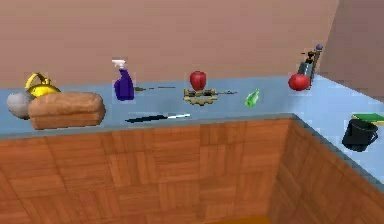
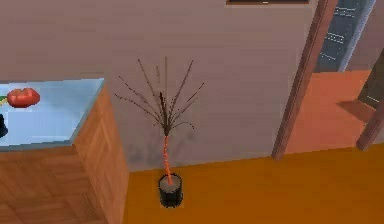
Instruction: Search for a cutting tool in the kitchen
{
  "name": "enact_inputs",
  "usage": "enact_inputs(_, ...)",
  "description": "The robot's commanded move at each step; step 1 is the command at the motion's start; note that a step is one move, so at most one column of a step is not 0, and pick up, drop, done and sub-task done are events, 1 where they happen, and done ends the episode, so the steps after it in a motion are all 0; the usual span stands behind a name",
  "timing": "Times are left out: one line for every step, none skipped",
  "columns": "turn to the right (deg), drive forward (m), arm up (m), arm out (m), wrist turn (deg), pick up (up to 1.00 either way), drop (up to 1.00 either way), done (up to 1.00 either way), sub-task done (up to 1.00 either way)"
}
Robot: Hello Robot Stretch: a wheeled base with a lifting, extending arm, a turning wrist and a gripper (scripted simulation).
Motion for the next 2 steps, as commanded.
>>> enact_inputs(18.0, 0.0, 0.0, 0.0, 0.0, 0.0, 0.0, 0.0, 0.0)
enact_inputs(0.0, 0.35, 0.0, 0.0, 0.0, 0.0, 0.0, 0.0, 0.0)
